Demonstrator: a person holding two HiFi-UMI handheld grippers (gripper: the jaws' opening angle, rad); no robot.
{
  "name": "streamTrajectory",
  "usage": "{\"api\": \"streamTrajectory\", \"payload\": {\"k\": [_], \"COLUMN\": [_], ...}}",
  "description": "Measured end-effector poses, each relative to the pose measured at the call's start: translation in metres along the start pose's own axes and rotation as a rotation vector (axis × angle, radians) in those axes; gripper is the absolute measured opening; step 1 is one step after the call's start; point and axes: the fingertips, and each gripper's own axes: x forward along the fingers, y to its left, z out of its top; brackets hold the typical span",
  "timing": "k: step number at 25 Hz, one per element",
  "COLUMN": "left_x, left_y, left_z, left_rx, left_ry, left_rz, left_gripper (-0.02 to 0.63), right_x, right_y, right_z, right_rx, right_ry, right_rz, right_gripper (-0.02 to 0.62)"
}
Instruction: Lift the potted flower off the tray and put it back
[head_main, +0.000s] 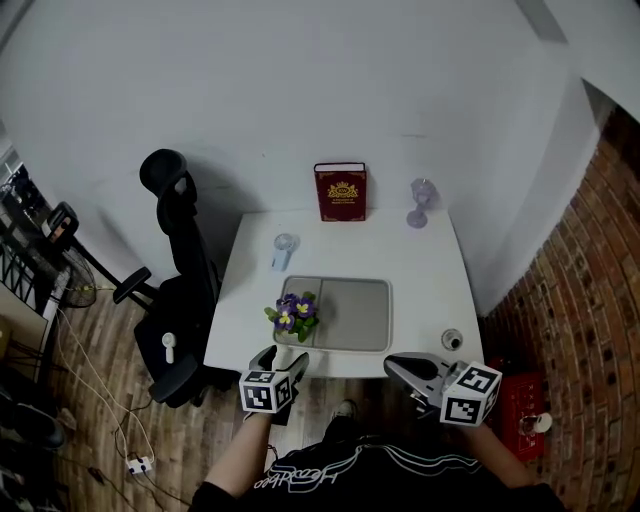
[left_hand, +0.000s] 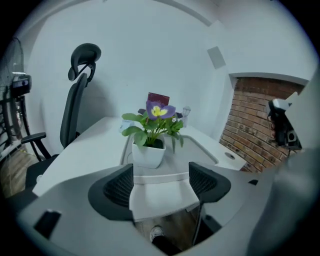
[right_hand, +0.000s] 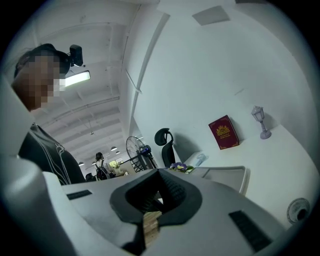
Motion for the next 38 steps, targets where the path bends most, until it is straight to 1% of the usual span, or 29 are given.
{"api": "streamTrajectory", "payload": {"k": [5,6,7,8,9,10,12,15,17,19,24,26,30,34,38], "left_x": [-0.051,-0.063,-0.075,-0.087,-0.098,-0.11,-0.131,-0.157,-0.171,-0.181,-0.192,-0.188,-0.183,-0.187,-0.193], "left_y": [-0.046,-0.056,-0.066,-0.076,-0.087,-0.097,-0.116,-0.136,-0.144,-0.15,-0.151,-0.145,-0.129,-0.109,-0.086], "left_z": [0.022,0.028,0.034,0.04,0.045,0.049,0.053,0.055,0.057,0.058,0.061,0.062,0.072,0.081,0.079], "left_rx": [-0.032,-0.035,-0.041,-0.047,-0.052,-0.051,-0.031,-0.009,-0.025,-0.03,0.064,0.068,0.059,0.065,0.064], "left_ry": [-0.077,-0.097,-0.121,-0.147,-0.173,-0.195,-0.23,-0.277,-0.309,-0.325,-0.32,-0.307,-0.289,-0.266,-0.243], "left_rz": [-0.126,-0.142,-0.157,-0.177,-0.205,-0.235,-0.28,-0.328,-0.362,-0.378,-0.366,-0.363,-0.388,-0.401,-0.418], "left_gripper": [0.359,0.347,0.302,0.221,0.18,0.166,0.099,0.064,0.054,0.046,0.04,0.038,0.037,0.037,0.035], "right_x": [-0.003,-0.003,-0.003,-0.003,-0.003,-0.002,0.0,0.0,0.0,0.0,0.005,0.008,0.022,0.042,0.06], "right_y": [0.024,0.029,0.034,0.038,0.043,0.047,0.054,0.063,0.069,0.072,0.079,0.077,0.077,0.085,0.095], "right_z": [-0.011,-0.014,-0.016,-0.019,-0.021,-0.023,-0.026,-0.029,-0.035,-0.043,-0.047,-0.044,-0.031,-0.025,-0.024], "right_rx": [-0.01,-0.012,-0.015,-0.018,-0.023,-0.028,-0.039,-0.051,-0.045,-0.031,-0.037,-0.027,-0.015,-0.002,0.008], "right_ry": [0.018,0.022,0.027,0.031,0.035,0.037,0.039,0.032,0.028,0.029,0.015,0.012,-0.018,-0.04,-0.048], "right_rz": [0.051,0.061,0.071,0.081,0.09,0.099,0.114,0.135,0.15,0.161,0.161,0.144,0.111,0.087,0.059], "right_gripper": [0.002,0.002,0.002,0.002,0.002,0.002,0.002,0.002,0.002,0.002,0.002,0.002,0.002,0.002,0.002]}}
